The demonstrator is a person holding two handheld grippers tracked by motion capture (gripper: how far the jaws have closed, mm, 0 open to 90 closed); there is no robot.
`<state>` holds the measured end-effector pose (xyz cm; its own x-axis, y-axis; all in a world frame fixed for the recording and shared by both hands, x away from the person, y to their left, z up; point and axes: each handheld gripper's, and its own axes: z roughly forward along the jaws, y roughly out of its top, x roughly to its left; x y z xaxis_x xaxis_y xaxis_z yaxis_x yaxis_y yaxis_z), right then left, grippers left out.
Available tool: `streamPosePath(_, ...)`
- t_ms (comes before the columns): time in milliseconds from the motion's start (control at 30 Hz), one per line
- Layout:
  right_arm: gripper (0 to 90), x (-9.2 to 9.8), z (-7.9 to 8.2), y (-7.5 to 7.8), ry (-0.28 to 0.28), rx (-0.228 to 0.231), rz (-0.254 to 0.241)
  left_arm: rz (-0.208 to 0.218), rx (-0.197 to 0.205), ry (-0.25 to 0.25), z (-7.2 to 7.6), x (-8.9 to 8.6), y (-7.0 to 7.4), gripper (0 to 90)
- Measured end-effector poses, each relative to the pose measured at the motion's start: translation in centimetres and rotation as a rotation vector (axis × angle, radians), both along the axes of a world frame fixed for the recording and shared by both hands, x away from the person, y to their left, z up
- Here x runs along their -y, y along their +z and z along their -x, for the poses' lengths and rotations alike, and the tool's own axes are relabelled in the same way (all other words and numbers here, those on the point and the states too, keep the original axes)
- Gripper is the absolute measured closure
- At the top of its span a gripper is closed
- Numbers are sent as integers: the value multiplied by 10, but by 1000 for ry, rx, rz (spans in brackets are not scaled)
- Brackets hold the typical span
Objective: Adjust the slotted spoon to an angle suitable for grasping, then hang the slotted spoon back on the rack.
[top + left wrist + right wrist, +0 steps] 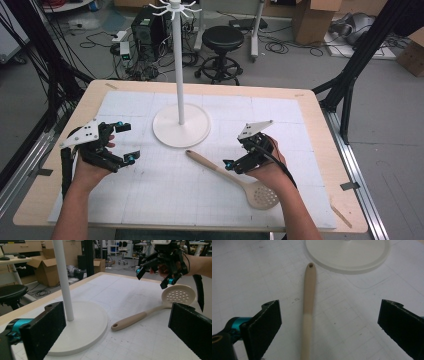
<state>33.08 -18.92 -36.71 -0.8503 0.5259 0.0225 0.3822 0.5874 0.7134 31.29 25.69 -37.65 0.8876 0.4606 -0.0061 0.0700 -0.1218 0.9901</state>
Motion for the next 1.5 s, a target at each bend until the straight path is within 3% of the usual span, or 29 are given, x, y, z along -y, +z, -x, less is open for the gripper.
streamPosePath(233, 37, -6, -3, -5, 11, -25, 27, 4, -3, 0, 0, 0, 0, 17)
streamPosePath(500, 52, -17, -5, -13, 12, -53, 98, -16, 4, -4, 1, 3, 2, 17)
streamPosePath(600, 81, -19, -5, -15, 20, -56, 122, -20, 7, -5, 2, 4, 3, 17)
streamPosePath(633, 143, -22, -4, -16, 44, -67, 151, -20, 8, -9, 3, 4, 3, 17)
streamPosePath(900, 159, -30, -5, -22, 63, -89, 198, -25, 2, -9, 2, 5, 3, 17)
streamPosePath(1133, 272, -36, -6, -28, 70, -128, 256, -25, 2, -12, 2, 5, 3, 17)
streamPosePath(1500, 384, -53, -7, -37, 101, -169, 306, -22, 2, -13, 2, 4, 3, 17)
